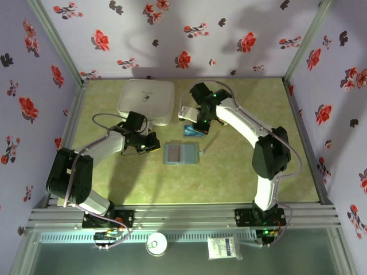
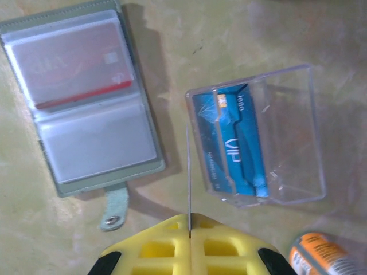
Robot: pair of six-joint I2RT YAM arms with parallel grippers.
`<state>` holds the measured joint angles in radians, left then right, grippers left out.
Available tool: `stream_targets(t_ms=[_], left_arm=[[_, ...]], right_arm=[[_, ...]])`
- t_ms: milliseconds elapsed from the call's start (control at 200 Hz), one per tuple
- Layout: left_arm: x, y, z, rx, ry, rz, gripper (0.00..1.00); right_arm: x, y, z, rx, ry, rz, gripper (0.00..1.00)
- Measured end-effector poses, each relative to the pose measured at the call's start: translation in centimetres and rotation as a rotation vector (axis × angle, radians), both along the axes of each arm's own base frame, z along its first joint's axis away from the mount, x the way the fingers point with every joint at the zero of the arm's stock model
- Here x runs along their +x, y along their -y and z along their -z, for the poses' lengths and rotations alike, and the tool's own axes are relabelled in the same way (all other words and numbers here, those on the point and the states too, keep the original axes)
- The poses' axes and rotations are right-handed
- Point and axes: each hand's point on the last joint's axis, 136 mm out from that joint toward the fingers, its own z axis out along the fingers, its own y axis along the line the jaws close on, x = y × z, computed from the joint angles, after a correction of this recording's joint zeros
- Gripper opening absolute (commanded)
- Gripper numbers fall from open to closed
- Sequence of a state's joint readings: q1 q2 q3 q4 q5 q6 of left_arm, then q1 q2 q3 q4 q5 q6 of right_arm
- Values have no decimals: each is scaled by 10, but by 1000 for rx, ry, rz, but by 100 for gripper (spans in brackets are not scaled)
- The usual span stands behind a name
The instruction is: Take the credit cards out of the card holder
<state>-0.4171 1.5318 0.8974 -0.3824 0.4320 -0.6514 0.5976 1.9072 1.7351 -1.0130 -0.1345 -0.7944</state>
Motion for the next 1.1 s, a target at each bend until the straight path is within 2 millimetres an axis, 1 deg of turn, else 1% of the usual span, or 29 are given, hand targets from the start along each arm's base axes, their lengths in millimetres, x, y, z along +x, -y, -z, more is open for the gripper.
stream_targets(t_ms=[145,285,410,560,805,985,1020,1100], left_arm=[[0,-2,0,5,-3,-4,0],[-1,-2,1,6,-5,-4,0],[0,-3,1,6,-5,-7,0],[-1,-3,4,10,-14,-7,0],[1,-5,9,18,-30,-11,0],[2,-7,9,18,-30,-16,0],[2,-7,9,17,-30,-16,0],[2,-7,9,17,-30,-16,0]], right_arm=[[23,0,4,-15,-14,-38,0],[39,-1,12,-27,-36,-65,0],[49,-3,22,-32,-58,-81,0],[53,-7,36,-40,-94,-102,0],[49,-9,61,-55,-159,-115,0],[46,-8,65,-59,-179,-115,3],[46,-8,64,-59,-179,-115,5],[46,-8,64,-59,-180,-113,17]])
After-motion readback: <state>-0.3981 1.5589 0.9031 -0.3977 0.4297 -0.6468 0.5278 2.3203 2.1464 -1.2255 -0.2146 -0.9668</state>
